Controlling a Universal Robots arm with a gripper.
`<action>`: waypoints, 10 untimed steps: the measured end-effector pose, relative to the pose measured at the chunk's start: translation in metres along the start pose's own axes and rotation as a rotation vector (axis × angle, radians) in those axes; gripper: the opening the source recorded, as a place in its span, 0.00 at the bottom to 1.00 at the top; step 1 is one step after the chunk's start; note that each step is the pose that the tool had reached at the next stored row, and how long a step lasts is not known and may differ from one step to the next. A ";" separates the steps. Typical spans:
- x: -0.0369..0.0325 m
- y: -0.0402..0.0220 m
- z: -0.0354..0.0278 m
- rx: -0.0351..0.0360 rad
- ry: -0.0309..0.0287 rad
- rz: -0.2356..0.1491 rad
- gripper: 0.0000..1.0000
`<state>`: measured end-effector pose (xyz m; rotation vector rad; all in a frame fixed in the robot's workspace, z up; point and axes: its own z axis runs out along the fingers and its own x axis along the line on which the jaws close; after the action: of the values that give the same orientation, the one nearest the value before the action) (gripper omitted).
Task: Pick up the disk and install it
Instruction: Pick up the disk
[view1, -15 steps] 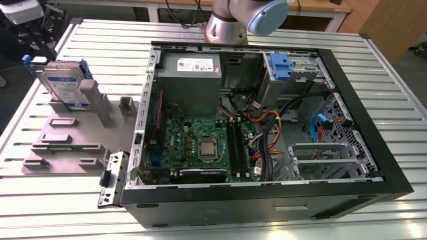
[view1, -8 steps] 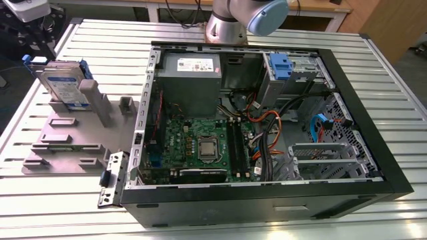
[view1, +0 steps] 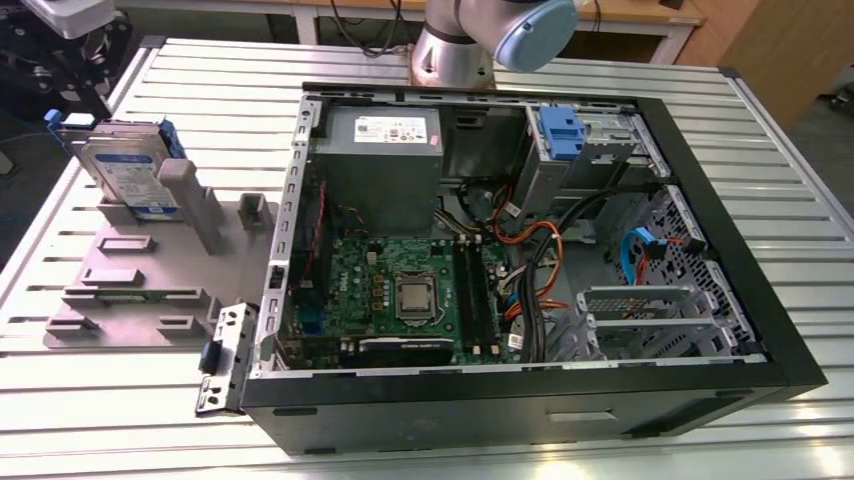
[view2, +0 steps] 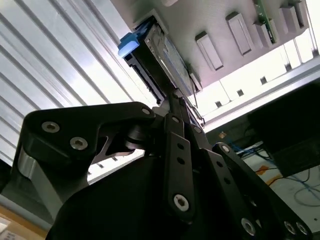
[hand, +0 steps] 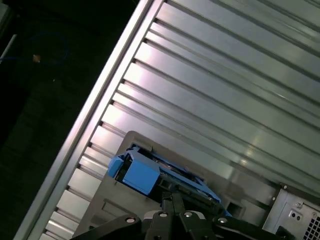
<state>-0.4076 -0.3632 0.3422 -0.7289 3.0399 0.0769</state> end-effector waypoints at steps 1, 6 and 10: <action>0.0000 0.0000 0.0000 -0.0005 0.0008 -0.018 0.11; 0.0000 0.0000 0.0001 -0.0028 0.0048 -0.110 0.11; 0.0000 0.0000 0.0002 -0.0047 0.0080 -0.181 0.11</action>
<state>-0.4076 -0.3632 0.3420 -1.0030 2.9655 0.0788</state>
